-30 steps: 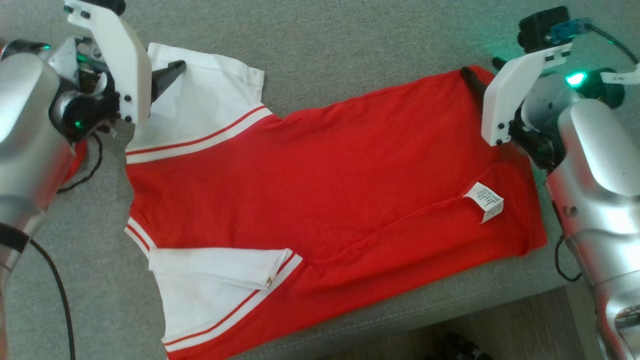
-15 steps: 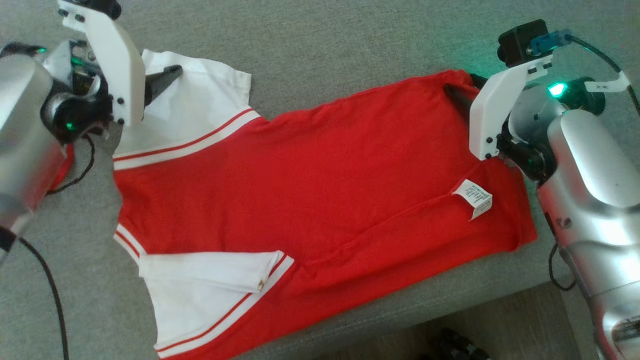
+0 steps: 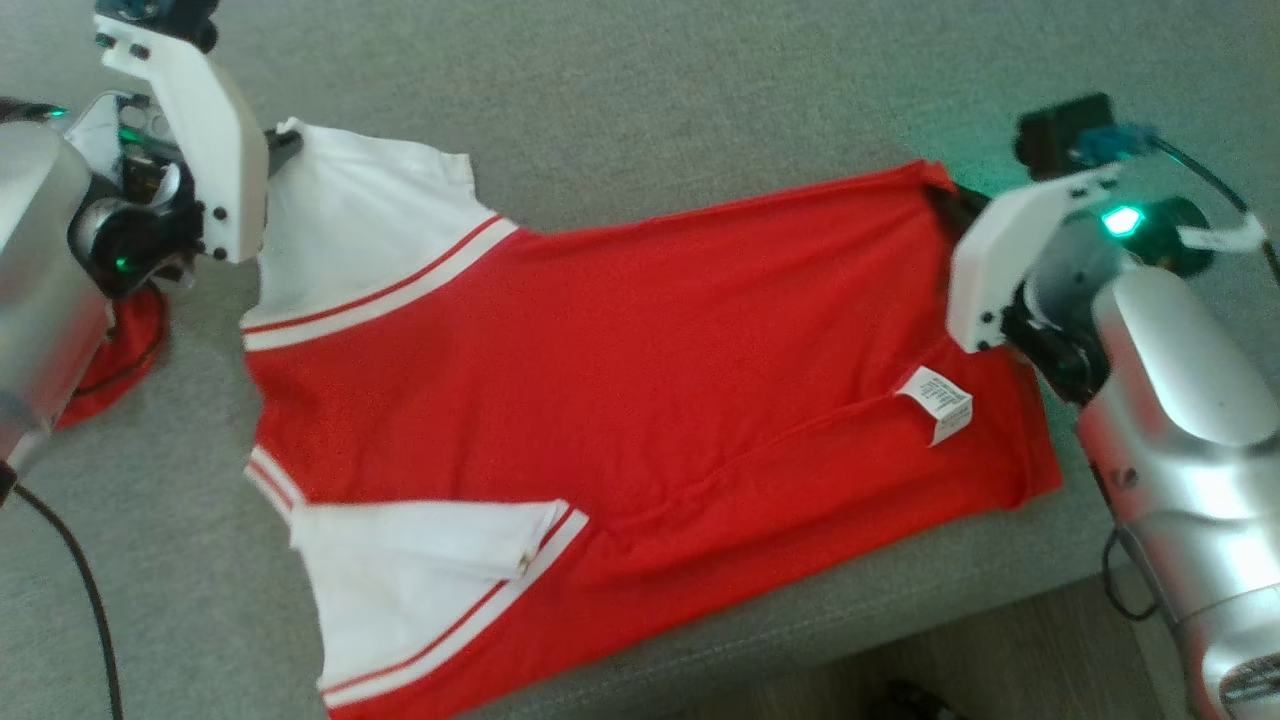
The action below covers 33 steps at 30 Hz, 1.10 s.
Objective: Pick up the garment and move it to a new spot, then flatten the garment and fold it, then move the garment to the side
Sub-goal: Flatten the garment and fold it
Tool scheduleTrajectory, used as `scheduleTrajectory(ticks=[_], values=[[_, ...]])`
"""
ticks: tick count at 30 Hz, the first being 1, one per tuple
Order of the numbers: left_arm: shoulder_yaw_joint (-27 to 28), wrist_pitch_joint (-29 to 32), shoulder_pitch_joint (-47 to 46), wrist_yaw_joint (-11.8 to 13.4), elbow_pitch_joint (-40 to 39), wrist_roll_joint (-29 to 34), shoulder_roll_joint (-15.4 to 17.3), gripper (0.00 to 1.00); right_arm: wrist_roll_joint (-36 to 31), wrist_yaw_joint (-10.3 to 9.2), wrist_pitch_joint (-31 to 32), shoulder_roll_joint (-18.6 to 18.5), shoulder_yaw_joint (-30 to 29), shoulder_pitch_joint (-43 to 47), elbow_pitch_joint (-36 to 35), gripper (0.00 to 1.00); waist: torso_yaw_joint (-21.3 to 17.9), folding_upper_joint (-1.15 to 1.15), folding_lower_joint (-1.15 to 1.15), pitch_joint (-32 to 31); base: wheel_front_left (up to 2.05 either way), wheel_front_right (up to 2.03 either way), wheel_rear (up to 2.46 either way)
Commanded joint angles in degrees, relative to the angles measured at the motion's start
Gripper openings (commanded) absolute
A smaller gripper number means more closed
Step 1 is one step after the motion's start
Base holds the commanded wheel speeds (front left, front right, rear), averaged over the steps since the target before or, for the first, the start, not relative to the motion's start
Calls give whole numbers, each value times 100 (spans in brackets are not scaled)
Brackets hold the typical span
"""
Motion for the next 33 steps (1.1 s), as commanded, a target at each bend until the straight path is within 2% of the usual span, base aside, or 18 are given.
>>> scheduleTrajectory(ticks=[1, 9, 16, 20, 25, 33], values=[[193, -196, -306, 8, 18, 49, 270, 0, -169, -5, -275, -11, -191, 33, -34, 0, 78, 0, 0, -123, 0, 0, 0], [106, -568, -201, 8, 45, -129, 174, 0, -569, -5, -1151, 193, -763, 90, 266, 0, 271, 0, 0, -459, 0, 0, 0], [-168, -433, 12, 8, -304, -407, 236, 0, -764, -5, -1237, 134, -826, 270, 550, 0, 480, 0, 0, -891, 0, 0, 0], [-361, -77, 211, 8, -732, -675, 410, 0, -747, -5, -1157, -9, -732, 413, 659, 0, 585, 0, 0, -1145, 0, 0, 0], [-564, 647, 455, 8, -1494, -1013, 773, 0, -578, -5, -1050, -245, -535, 564, 793, 0, 707, 0, 0, -1388, 0, 0, 0], [-620, 1690, 797, 58, -2692, -1842, 1215, 0, -264, -5, -861, -521, -145, 588, 1083, 0, 833, 0, 0, -1500, 0, 0, 0]])
